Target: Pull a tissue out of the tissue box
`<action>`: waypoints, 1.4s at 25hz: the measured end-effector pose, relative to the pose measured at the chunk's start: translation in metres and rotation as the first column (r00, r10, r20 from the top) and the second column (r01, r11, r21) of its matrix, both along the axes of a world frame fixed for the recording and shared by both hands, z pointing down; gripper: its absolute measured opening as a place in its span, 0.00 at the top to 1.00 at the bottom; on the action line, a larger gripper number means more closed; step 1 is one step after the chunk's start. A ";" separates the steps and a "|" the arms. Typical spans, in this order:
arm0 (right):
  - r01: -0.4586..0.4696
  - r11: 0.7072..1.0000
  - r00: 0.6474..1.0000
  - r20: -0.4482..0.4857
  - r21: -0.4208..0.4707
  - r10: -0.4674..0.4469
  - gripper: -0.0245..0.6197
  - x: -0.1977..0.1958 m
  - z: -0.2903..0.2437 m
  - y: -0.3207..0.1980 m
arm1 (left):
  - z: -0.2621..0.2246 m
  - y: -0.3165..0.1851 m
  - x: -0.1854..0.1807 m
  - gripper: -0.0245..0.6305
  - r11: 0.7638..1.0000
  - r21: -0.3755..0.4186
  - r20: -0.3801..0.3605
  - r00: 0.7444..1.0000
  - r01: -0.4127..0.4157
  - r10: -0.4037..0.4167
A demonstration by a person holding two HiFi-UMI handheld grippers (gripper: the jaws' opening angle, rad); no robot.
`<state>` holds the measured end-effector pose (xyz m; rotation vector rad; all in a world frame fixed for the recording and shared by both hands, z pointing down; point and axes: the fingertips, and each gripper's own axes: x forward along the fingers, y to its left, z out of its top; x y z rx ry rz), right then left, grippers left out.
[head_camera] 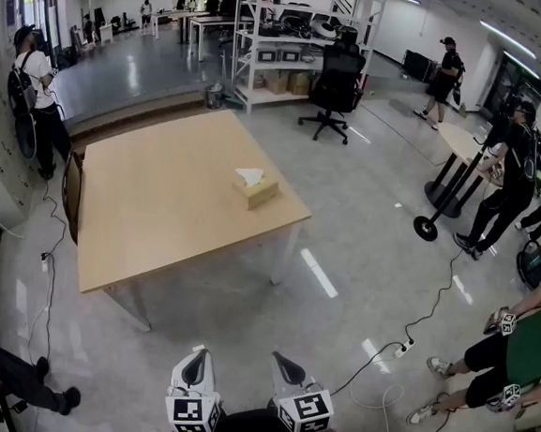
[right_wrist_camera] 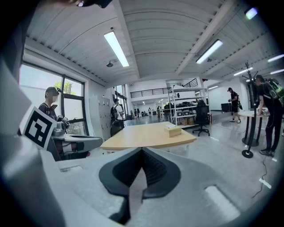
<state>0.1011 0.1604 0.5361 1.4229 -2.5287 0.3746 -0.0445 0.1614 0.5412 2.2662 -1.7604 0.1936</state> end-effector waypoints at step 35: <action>-0.087 0.990 0.996 -0.025 0.114 0.091 0.98 -0.073 -0.037 -0.032 | -0.034 -0.031 -0.080 0.93 0.990 0.139 -0.029 0.999 0.029 -0.025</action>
